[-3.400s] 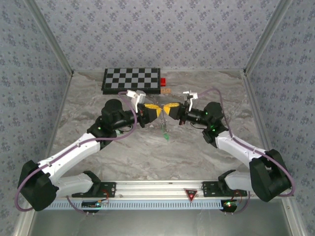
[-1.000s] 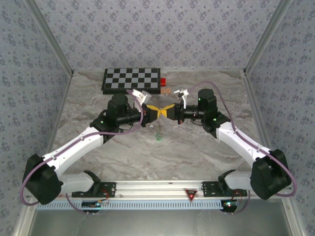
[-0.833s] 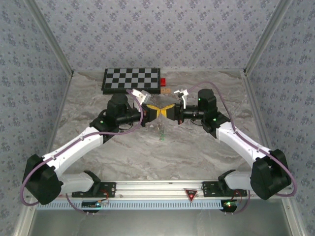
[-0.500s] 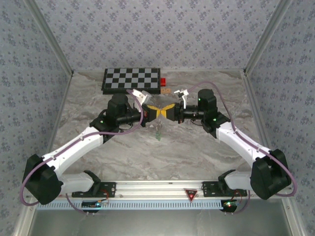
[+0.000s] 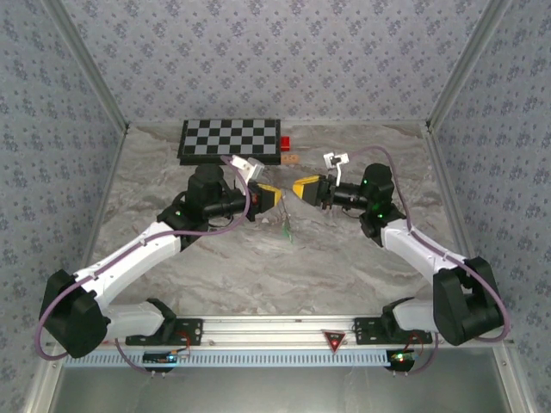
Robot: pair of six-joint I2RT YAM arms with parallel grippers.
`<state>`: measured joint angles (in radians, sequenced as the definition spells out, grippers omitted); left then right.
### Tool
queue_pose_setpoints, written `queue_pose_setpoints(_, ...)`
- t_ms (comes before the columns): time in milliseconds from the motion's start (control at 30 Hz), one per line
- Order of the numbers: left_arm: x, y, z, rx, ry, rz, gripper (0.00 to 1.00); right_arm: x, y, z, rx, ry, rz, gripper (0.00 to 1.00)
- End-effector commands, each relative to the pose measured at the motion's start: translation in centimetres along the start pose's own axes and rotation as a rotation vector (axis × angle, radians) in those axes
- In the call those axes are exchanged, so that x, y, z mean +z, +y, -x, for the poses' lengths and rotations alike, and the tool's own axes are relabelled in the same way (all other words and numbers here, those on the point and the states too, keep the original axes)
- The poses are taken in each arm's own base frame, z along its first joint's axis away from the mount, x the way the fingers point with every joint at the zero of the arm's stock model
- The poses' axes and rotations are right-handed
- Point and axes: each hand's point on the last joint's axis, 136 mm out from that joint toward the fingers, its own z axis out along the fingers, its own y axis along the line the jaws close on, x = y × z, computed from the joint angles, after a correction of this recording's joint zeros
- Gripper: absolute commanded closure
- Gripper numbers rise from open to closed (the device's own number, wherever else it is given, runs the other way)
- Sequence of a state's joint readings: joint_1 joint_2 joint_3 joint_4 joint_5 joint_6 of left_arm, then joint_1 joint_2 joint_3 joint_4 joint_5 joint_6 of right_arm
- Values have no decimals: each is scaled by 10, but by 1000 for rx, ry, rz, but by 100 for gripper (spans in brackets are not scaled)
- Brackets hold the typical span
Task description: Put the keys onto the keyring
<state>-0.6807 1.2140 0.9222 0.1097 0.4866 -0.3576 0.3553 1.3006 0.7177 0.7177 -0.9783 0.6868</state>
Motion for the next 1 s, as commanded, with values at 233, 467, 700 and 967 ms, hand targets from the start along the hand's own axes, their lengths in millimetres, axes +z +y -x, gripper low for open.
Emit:
queue_pose_setpoints(233,-9,-22,40,8,-122,-111,100,6,28,24,-4,-44,155,70)
queue_pose_setpoints(467,-12,-28,50,15,-141,-138,100,14,39,26,2,-29,197,69)
queue_pose_setpoints(700,-14,-32,56,12,-159,-161,100,21,43,24,10,-11,220,65)
queue_pose_setpoints(967,-17,-31,64,-1,-203,-170,100,20,49,29,10,-22,241,68)
